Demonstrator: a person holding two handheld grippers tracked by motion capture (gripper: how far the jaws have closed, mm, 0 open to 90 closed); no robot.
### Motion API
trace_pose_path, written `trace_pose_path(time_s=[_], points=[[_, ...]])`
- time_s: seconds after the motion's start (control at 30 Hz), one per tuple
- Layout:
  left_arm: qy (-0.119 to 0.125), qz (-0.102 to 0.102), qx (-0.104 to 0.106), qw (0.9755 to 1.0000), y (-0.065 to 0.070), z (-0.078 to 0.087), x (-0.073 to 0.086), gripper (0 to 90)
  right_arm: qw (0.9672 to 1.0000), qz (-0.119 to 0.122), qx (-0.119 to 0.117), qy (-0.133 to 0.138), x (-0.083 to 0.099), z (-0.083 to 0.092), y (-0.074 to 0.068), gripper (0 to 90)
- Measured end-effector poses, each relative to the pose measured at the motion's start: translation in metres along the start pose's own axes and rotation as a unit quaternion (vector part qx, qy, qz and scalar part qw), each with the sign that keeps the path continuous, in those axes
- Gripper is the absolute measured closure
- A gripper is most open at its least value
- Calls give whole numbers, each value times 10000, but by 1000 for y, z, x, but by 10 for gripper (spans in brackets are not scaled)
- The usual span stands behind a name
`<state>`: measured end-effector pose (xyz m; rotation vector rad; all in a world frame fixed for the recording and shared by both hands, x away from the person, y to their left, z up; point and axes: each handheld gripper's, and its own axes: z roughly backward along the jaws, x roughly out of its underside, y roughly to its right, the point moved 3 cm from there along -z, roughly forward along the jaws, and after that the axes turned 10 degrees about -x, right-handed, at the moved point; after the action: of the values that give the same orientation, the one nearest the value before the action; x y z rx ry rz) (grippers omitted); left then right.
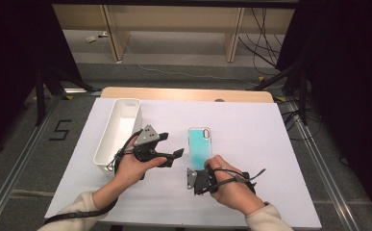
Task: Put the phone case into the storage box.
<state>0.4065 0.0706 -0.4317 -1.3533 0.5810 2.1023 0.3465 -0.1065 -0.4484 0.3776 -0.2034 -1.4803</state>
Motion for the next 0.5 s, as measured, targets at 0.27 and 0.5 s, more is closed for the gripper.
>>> trace_pose_path(time_s=[0.27, 0.5], points=[[-94, 132, -43, 9999, 3, -13, 0, 206, 10000, 53, 28, -18, -1, 0, -1, 888], [-145, 240, 62, 9996, 4, -19, -1, 237, 9999, 72, 70, -16, -3, -1, -2, 888]])
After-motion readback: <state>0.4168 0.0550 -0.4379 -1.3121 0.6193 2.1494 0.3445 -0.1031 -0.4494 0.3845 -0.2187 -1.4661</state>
